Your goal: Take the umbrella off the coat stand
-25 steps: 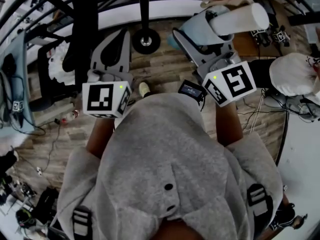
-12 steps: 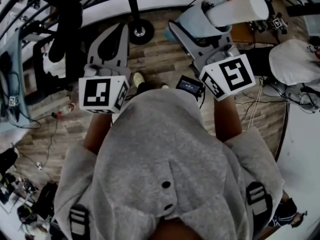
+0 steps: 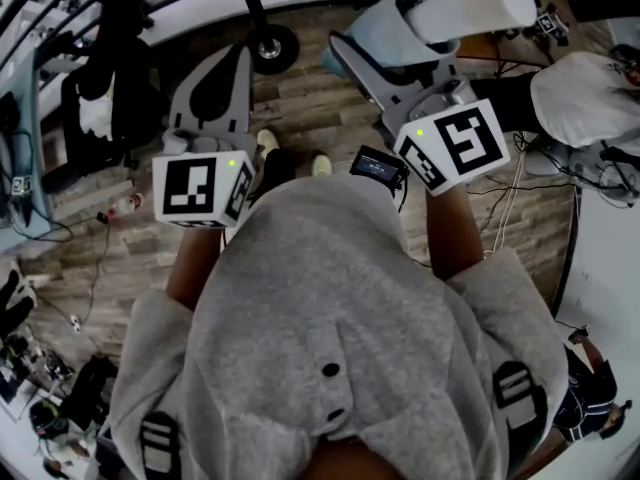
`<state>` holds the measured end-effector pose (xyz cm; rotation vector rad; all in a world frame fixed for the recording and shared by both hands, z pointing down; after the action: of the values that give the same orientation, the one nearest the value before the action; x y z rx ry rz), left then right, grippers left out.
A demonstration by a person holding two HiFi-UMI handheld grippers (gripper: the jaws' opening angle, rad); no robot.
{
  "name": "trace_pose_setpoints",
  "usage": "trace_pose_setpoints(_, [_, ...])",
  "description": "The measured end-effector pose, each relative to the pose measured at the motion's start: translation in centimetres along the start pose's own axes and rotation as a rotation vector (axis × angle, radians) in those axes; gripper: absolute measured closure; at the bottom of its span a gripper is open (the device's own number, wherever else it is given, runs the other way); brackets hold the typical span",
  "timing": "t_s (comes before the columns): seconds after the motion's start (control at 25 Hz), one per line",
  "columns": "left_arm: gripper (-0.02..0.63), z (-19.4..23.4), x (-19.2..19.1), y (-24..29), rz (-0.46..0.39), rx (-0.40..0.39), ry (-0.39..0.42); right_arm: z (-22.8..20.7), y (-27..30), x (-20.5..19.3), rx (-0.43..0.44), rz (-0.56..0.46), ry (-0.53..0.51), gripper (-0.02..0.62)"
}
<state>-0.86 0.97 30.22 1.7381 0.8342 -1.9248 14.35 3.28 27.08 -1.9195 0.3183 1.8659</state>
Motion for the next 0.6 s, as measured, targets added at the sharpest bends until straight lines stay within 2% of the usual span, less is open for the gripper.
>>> trace_pose_setpoints(0.12, [0.591, -2.0, 0.1, -0.9, 0.004, 0.013, 0.007, -0.1, -2.1, 0.1, 0.002, -0.004, 0.000, 0.325])
trace_pose_setpoints(0.6, [0.591, -4.9, 1.3, -3.6, -0.002, 0.025, 0.018, 1.3, -5.3, 1.2, 0.022, 0.011, -0.011, 0.325])
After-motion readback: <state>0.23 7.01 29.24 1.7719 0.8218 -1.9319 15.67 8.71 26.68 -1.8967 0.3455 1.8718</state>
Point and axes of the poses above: the fingertips, and each gripper's own axes: y forward along the fingers, z to its left, x out of its top, the point moved 3 cm from there along -y, backward along the fingers, and after that the axes turned 15 degrees about -z, right-handed, at the moved point
